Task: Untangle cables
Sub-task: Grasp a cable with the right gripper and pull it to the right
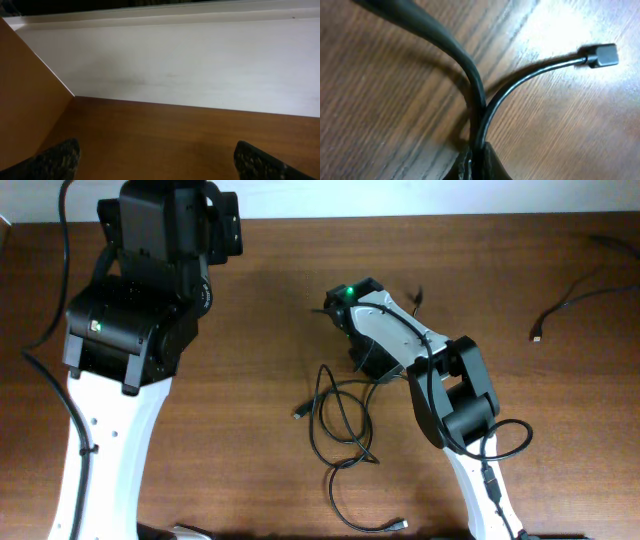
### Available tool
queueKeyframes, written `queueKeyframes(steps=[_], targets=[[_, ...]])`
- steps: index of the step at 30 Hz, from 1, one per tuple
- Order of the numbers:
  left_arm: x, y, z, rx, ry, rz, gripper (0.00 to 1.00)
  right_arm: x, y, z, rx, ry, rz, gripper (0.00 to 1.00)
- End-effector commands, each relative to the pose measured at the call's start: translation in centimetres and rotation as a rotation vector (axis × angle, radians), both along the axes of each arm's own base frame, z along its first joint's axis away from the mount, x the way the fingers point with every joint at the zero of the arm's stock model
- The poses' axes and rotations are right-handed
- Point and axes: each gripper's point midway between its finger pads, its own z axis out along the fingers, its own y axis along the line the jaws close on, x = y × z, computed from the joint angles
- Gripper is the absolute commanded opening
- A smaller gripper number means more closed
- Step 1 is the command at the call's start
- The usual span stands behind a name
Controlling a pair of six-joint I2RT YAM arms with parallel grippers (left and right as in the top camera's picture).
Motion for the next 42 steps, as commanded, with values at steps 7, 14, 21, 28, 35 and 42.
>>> queueKeyframes(steps=[7,14,21,28,35,42], targets=[[-0.5,0.7,1.0,0.006,-0.025,0.018,0.99,9.1,-3.5,16.4,-0.042,-0.328,0.251,0.04],[-0.6,0.7,0.8,0.008,-0.017,0.018,0.99,11.5,-9.4,26.5,0.033,-0.531,0.333,0.04],[-0.6,0.7,0.8,0.009,-0.015,0.018,0.99,7.2,-18.1,40.7,-0.328,-0.790,0.346,0.04],[-0.6,0.8,0.8,0.010,-0.014,0.018,0.99,4.6,-25.2,46.4,-0.597,-0.621,0.643,0.04],[-0.5,1.8,0.8,0.009,-0.015,0.046,0.99,-3.9,-34.1,52.5,-0.690,-0.736,0.485,0.04],[-0.5,1.8,0.9,0.007,-0.021,0.046,0.99,-8.6,-36.2,54.8,-0.658,-0.843,0.622,0.04]])
